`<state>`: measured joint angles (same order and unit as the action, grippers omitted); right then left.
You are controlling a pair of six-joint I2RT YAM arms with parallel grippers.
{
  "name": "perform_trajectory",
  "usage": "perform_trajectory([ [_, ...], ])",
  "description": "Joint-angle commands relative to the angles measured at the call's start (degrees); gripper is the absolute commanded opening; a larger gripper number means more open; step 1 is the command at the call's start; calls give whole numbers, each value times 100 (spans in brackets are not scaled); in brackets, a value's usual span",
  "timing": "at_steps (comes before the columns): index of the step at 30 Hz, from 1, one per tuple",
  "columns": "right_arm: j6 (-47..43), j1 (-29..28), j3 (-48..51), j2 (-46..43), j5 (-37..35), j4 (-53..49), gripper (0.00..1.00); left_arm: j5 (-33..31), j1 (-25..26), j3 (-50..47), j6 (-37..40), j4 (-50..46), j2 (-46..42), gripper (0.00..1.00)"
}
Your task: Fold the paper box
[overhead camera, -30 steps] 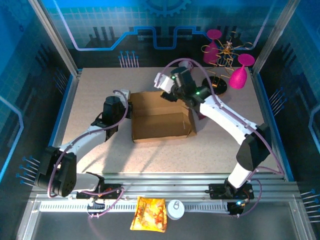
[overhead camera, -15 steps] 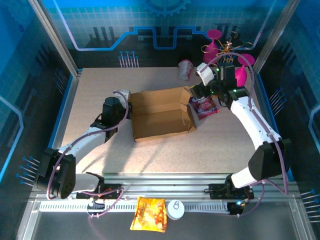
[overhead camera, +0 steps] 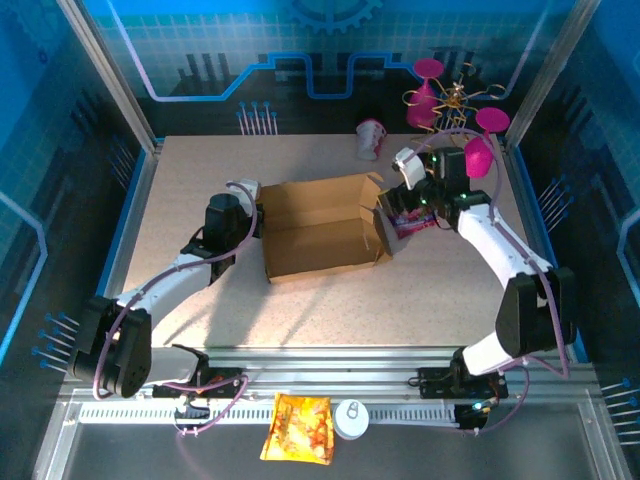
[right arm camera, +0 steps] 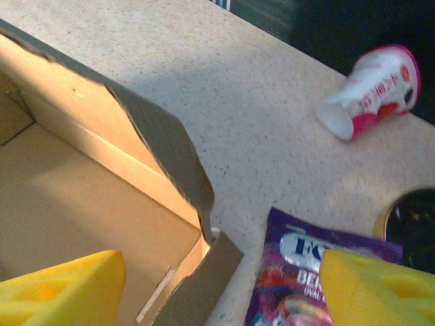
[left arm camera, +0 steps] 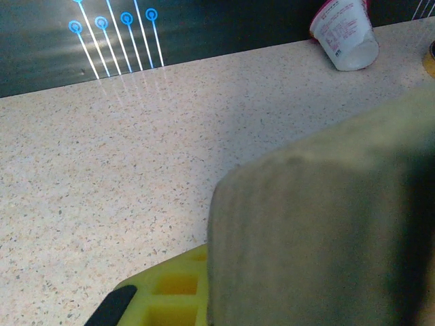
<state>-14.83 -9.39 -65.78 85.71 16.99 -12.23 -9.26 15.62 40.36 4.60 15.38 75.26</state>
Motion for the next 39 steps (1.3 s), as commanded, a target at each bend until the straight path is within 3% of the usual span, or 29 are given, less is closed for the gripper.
perform_trajectory([
  [1,1271,276,352,-392,-256,580,72,-68,38,198,19,8,49,0],
  [7,3204,782,1113,-551,303,608,62,312,-263,499,-347,-540,163,0],
  [13,3829,793,1175,45,749,261,54,713,-393,661,-319,-862,205,0],
  [14,3856,794,1140,192,795,219,53,729,-393,729,-361,-980,225,8],
  [16,3928,784,1086,412,837,186,52,768,-393,875,-469,-1222,258,37],
  [17,3952,782,1068,499,876,199,51,748,-393,938,-548,-1367,245,42],
  [26,3883,644,821,894,805,-2,51,521,-380,829,-1920,-2533,-537,59],
  [30,3848,553,734,1021,818,-46,52,308,-331,644,-2663,-2927,-1086,72],
  [32,3818,524,683,1061,813,-90,52,323,-331,650,-2895,-3149,-1280,73],
  [39,3764,504,584,1082,732,-171,53,829,-85,336,-3954,-4023,-1625,57],
])
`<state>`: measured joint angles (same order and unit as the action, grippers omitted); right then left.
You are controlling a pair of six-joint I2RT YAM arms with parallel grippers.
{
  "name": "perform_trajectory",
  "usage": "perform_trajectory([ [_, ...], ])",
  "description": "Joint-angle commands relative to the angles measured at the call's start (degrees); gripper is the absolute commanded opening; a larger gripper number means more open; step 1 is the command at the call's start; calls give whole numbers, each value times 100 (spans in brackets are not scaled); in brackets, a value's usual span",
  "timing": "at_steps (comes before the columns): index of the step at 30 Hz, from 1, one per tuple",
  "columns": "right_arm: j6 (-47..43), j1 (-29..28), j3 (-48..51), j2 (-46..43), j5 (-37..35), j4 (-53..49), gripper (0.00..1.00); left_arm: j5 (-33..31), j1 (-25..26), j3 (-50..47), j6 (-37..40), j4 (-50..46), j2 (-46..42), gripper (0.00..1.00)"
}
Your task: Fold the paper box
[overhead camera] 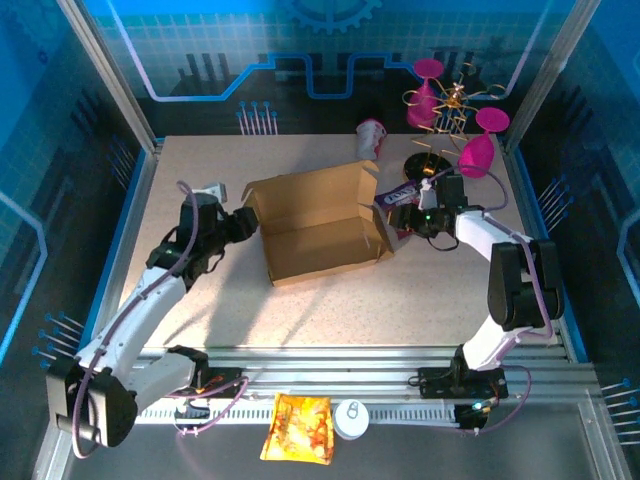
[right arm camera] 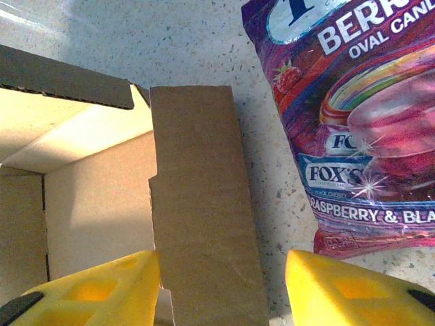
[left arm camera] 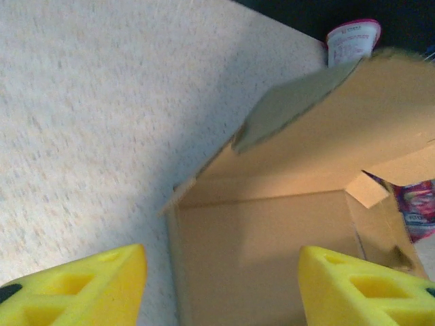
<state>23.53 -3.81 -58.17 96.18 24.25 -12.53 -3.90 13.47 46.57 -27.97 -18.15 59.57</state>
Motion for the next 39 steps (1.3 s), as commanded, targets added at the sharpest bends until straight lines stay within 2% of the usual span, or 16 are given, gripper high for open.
perform_trajectory([
  [1,-85,-55,-185,49,0,-143,53,350,170,-374,-766,-651,-24,56],
  [11,-151,-46,-315,52,64,-264,55,462,217,-413,-623,221,1616,59],
  [20,-208,35,-316,-30,83,-355,56,618,441,-231,-570,685,2714,56],
  [27,-183,38,-386,19,97,-347,55,562,674,-169,-603,589,3127,38],
  [31,-191,36,-413,45,91,-355,55,466,708,-349,-688,707,3067,17],
  [35,-266,47,-447,38,78,-415,55,329,704,-311,-543,622,2942,0],
  [39,-416,113,-478,-49,273,-351,57,232,705,-443,-227,837,2420,0],
])
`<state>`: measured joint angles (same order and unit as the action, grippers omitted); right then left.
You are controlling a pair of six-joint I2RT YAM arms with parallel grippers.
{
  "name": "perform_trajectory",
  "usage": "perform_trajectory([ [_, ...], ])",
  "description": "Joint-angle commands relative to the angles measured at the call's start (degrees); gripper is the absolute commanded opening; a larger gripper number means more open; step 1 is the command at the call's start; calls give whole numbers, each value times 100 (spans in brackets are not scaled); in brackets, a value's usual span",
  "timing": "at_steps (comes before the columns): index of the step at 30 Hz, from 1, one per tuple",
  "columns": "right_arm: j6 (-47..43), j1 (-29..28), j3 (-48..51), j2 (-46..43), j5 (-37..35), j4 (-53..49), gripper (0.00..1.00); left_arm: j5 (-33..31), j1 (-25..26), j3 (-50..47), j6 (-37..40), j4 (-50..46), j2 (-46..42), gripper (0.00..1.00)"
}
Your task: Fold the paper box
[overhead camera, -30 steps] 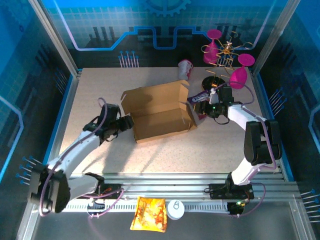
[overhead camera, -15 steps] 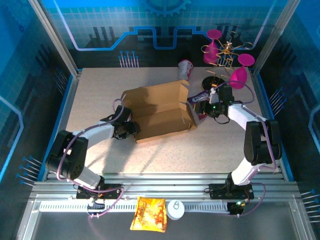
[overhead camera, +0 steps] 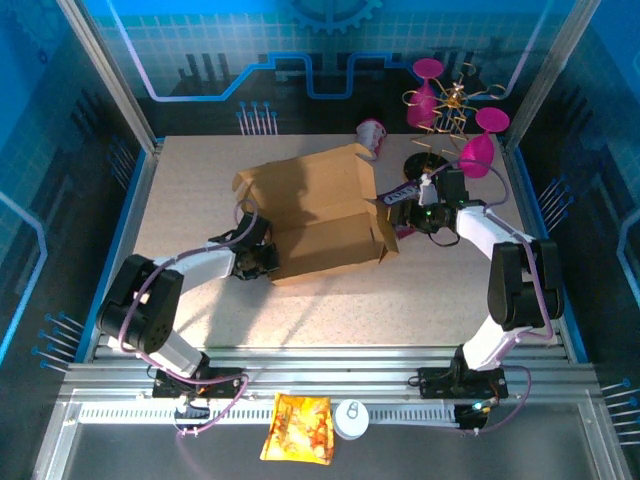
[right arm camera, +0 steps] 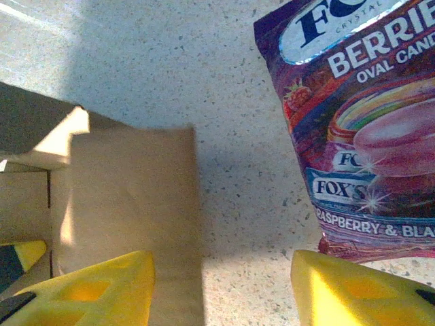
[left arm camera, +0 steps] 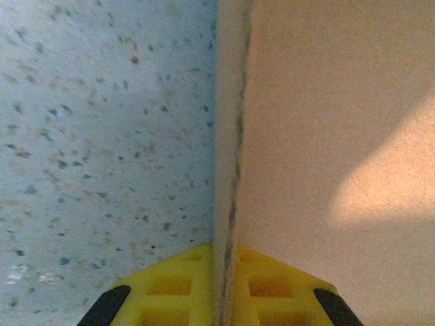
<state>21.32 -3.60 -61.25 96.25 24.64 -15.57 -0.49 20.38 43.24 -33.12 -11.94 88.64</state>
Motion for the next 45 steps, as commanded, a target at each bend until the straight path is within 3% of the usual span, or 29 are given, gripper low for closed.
perform_trajectory([
  [1,-214,149,-135,-115,380,67,59,-28,-27,-178,342,302,-696,0],
  [5,-82,442,-24,-350,1239,566,65,186,-119,-132,761,212,-1231,0],
  [11,713,667,190,-364,2708,1553,67,445,-442,-159,814,8,-1436,0],
  [14,1648,726,737,-504,3215,2915,69,462,-500,-160,807,25,-1429,0],
  [17,2458,882,1173,-506,3500,3968,69,445,-502,-152,834,34,-1400,0],
  [22,2489,1193,1571,-295,3751,4324,71,615,-592,-170,784,85,-1431,0],
  [28,5201,1092,2035,727,4385,8105,66,891,-683,30,770,-20,-1293,0],
  [30,5974,979,2115,1138,4424,9280,74,942,-696,76,763,-1,-1234,0],
  [31,6320,908,2099,1350,4437,9703,85,971,-702,88,772,8,-1214,0],
  [32,6363,839,2052,1433,4438,9713,94,998,-702,109,775,1,-1193,0],
  [33,6312,775,2028,1432,4427,9714,95,1007,-704,122,785,-8,-1175,0],
  [37,6365,591,1822,1322,4263,9705,91,1015,-718,214,816,-121,-1093,0],
  [42,6461,443,1772,1265,4380,9705,70,1050,-798,333,747,-181,-955,0],
  [45,6464,404,1835,1241,4417,9705,65,1069,-807,382,772,-163,-907,0],
])
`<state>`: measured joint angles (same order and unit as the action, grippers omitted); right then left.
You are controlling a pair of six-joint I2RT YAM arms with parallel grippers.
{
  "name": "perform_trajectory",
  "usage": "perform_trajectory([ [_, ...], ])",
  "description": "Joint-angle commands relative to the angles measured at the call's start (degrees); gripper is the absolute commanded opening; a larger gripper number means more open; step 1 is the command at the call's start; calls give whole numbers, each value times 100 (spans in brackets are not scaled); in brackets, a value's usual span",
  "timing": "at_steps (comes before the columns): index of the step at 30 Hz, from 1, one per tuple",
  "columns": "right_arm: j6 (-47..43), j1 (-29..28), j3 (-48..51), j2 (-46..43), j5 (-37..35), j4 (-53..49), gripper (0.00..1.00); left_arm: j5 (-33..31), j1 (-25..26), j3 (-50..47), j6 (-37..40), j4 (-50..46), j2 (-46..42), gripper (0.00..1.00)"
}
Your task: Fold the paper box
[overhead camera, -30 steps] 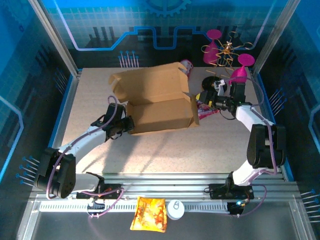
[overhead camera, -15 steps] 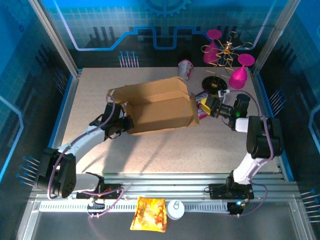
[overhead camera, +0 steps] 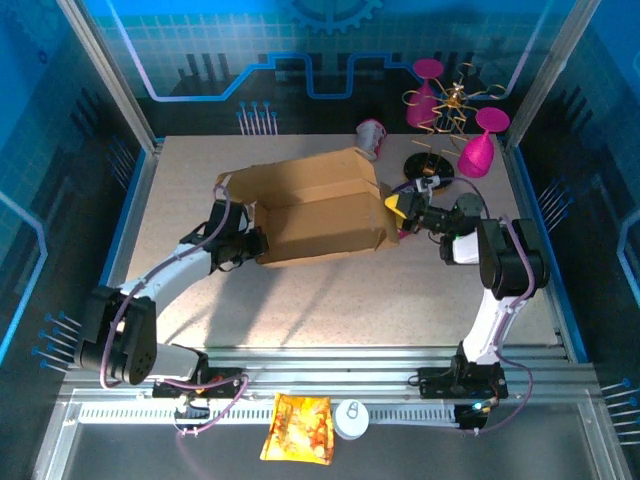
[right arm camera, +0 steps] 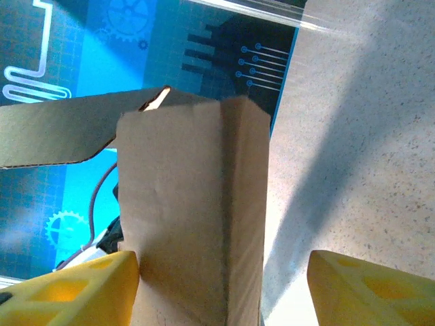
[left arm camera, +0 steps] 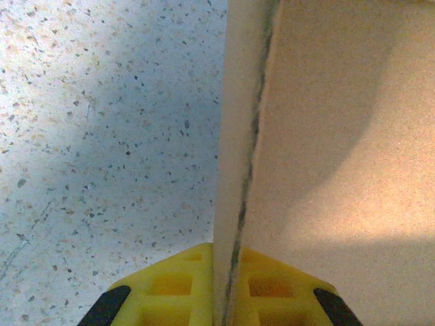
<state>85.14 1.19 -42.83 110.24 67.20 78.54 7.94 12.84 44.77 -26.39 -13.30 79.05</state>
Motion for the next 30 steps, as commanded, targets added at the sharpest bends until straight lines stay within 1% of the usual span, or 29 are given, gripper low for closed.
perform_trajectory([
  [1,94,-85,-10,-173,170,293,64,234,-61,255,105,-32,82,0],
  [6,103,-119,-113,-353,180,163,64,238,-62,348,121,-102,185,0],
  [9,-279,-137,-229,-591,261,-472,64,166,-62,436,155,-209,242,0],
  [11,-767,-161,-281,-838,299,-1198,64,133,-62,501,176,-270,276,0],
  [12,-1158,-184,-316,-990,333,-1750,64,120,-65,534,180,-302,291,0],
  [14,-2151,-239,-475,-1334,371,-3190,64,94,-58,595,195,-347,316,0],
  [15,-2940,-287,-638,-1522,338,-4295,64,84,-67,616,194,-365,326,0],
  [16,-3846,-358,-873,-1644,260,-5701,65,88,-62,638,192,-375,337,0],
  [17,-4589,-436,-1146,-1758,155,-6744,65,91,-60,651,194,-375,347,0],
  [18,-5312,-542,-1414,-1787,58,-7695,65,93,-55,654,196,-362,341,0],
  [19,-5749,-633,-1640,-1719,37,-8287,64,97,-54,660,196,-342,347,0],
  [20,-5938,-702,-1779,-1640,22,-8565,63,101,-54,652,188,-331,340,0],
  [22,-6077,-781,-1905,-1576,-132,-8774,60,102,-45,647,204,-320,332,0],
  [24,-6035,-781,-1962,-1575,-264,-8730,57,71,-45,650,237,-364,322,0],
  [26,-6022,-790,-2052,-1559,-365,-8773,52,22,-29,652,278,-414,292,0],
  [28,-6261,-795,-2252,-1528,-508,-9167,47,-81,-14,653,334,-490,257,0],
  [30,-6579,-813,-2474,-1493,-672,-9636,45,-159,-1,657,377,-541,213,0],
])
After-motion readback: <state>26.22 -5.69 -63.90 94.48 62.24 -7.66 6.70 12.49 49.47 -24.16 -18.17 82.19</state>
